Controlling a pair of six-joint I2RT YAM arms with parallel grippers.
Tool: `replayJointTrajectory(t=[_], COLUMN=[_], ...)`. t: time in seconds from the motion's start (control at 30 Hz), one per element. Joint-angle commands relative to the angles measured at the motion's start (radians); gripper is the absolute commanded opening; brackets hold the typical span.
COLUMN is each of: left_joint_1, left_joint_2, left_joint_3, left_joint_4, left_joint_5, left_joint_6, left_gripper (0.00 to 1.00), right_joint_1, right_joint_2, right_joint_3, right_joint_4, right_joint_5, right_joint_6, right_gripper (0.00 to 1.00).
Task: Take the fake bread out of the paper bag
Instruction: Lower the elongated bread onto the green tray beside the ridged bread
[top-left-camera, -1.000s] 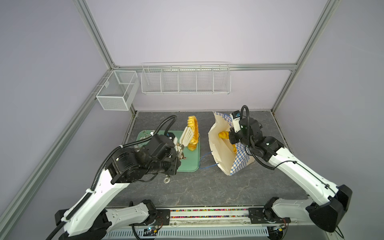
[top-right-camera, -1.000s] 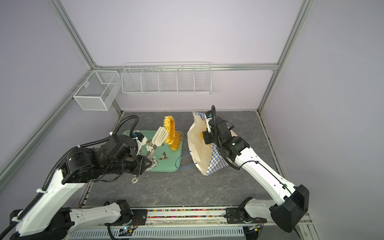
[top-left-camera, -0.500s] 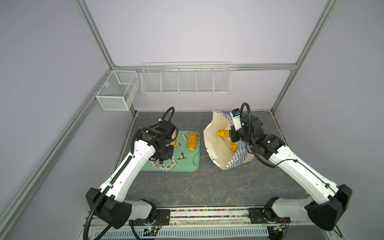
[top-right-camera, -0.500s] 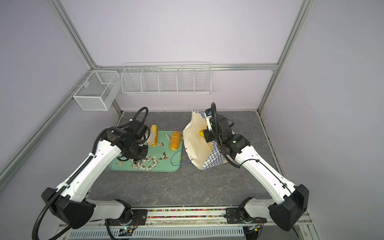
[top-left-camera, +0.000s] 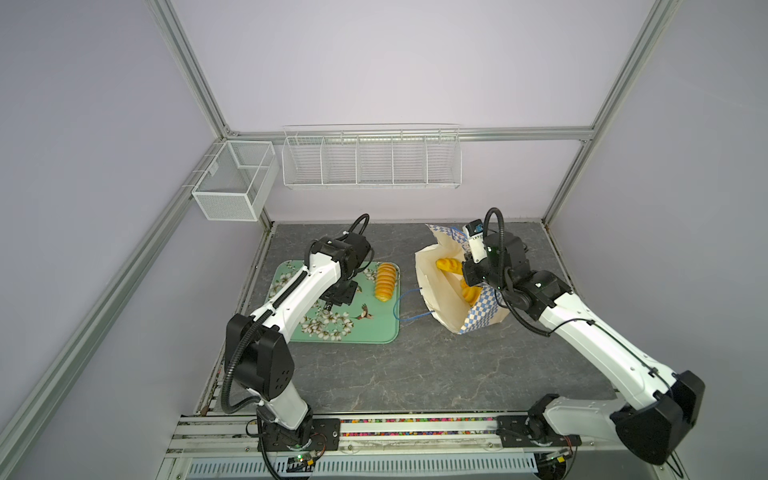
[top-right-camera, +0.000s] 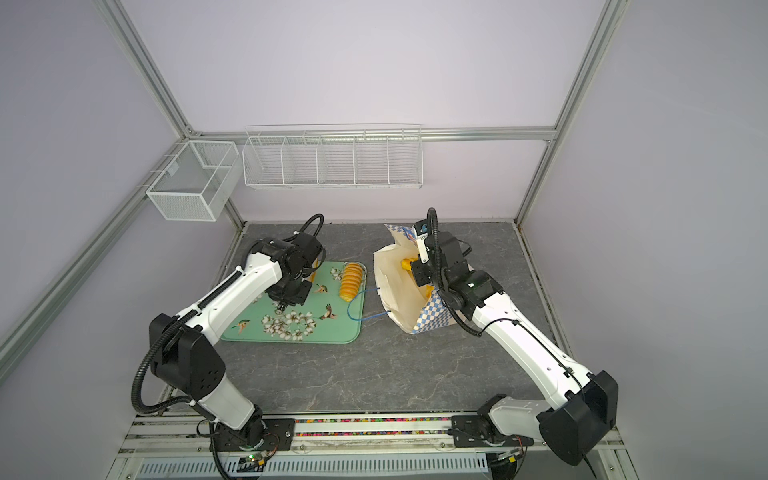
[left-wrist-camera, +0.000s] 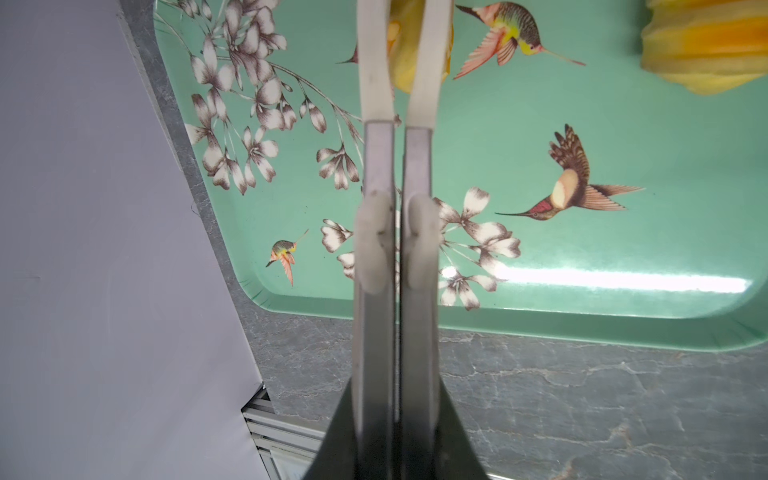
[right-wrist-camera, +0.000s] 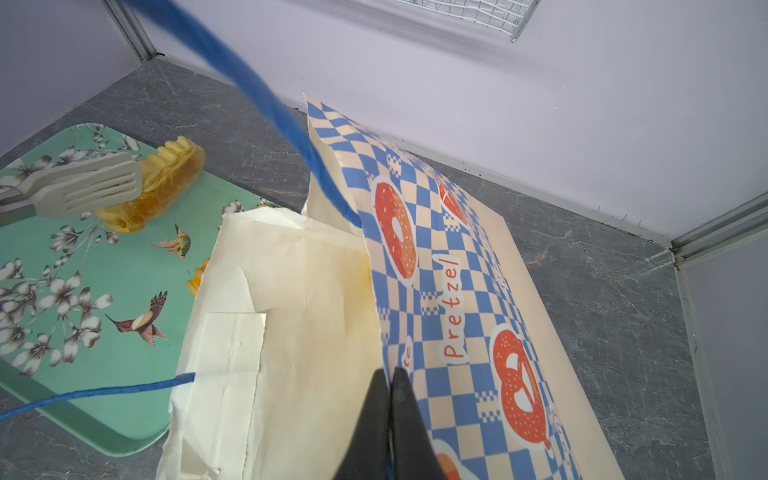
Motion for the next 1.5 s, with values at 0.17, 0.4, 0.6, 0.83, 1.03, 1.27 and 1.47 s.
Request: replayJointTrajectory(t=[0.17, 0.4, 0.6, 0.83, 1.03, 1.27, 1.47], left_joint_1=[-0.057, -0.096, -0.125, -0.134, -0.135, -0.175, -0.222], left_joint_2=[0.039, 0.111, 0.129, 0.117, 0.11, 0.166, 0.22], left_joint_3=[0.059, 0.061, 0.057, 0.059, 0.084, 0.077, 0.085], left_joint_4=[0.003, -0.009, -0.032, -0.08, -0.128, -0.121, -0.085], left_joint_5=[-0.089, -0.123, -0.124, -0.163, -0.178, -0.146, -0.073], left_joint_6=[-0.024, -0.063, -0.09, -0.113, -0.122, -0.141, -0.154], left_gripper=[0.0, 0.0, 0.0, 0.0, 0.0, 0.0, 0.06], right_joint_1=[-0.007, -0.01, -0.017, -0.018, -0.018, -0.018, -0.019], right_joint_2=[-0.04, -0.045, -0.039, -0.037, -0.057, -0.062, -0.056], right_joint_3=[-0.042, -0.041, -0.031, -0.027, -0.032, -0.047, -0.044], right_joint_4=[0.022, 0.014, -0.001, -0.012, -0.021, -0.012, -0.011], right_joint_5=[-0.04, -0.059, -0.069, -0.085, -0.088, -0.088, -0.089], right_joint_6=[0.022, 0.026, 0.023, 0.032, 0.042, 0.047, 0.04], right_gripper=[0.07, 0.07, 0.07, 0.07, 0.07, 0.07, 0.07])
